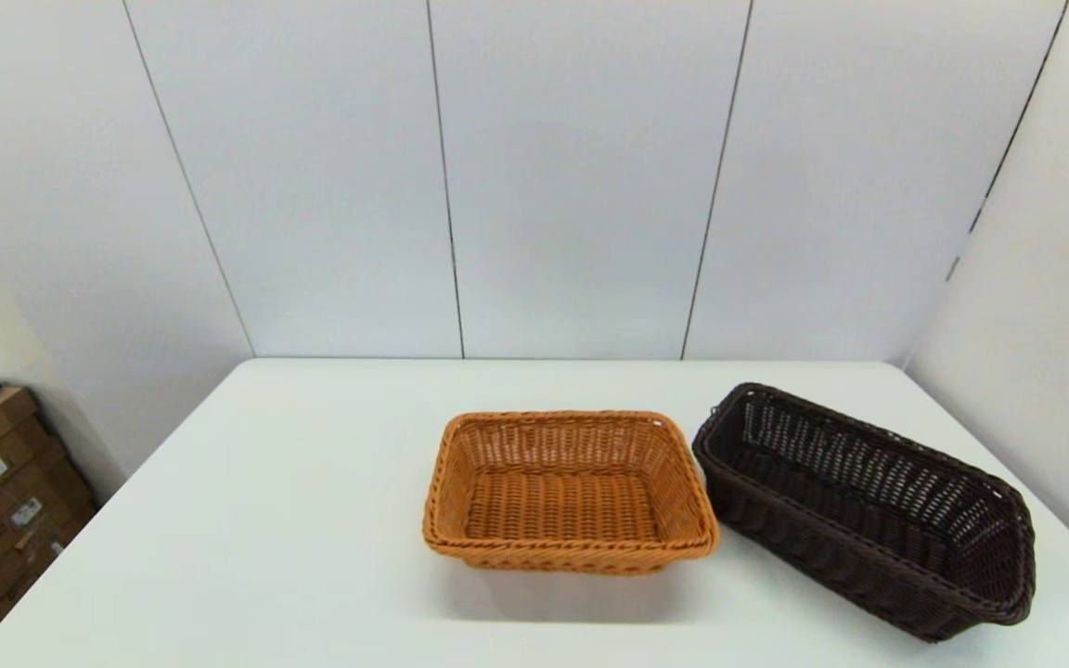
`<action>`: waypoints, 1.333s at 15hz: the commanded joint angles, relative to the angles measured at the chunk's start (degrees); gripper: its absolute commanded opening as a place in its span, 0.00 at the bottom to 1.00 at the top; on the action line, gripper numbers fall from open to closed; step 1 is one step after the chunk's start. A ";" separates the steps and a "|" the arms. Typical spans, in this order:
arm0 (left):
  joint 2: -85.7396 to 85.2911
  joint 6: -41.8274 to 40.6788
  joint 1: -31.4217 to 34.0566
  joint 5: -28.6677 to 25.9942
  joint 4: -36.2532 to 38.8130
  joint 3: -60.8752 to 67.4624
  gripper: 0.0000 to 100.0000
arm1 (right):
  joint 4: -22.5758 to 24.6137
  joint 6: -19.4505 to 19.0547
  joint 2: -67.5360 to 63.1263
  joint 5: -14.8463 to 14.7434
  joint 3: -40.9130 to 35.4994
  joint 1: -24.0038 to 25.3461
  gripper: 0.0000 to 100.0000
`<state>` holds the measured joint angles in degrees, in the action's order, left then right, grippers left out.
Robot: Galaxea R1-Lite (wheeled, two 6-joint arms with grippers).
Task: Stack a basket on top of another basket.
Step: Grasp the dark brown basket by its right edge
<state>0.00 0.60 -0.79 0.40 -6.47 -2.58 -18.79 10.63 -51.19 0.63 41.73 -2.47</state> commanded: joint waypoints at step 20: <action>-0.09 0.02 0.00 0.04 -0.03 0.04 1.00 | 2.44 12.31 -52.35 -2.83 4.15 -12.03 1.00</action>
<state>0.00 0.57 -0.79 0.44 -6.45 -2.56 -16.25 22.76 -101.79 -2.39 46.25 -14.52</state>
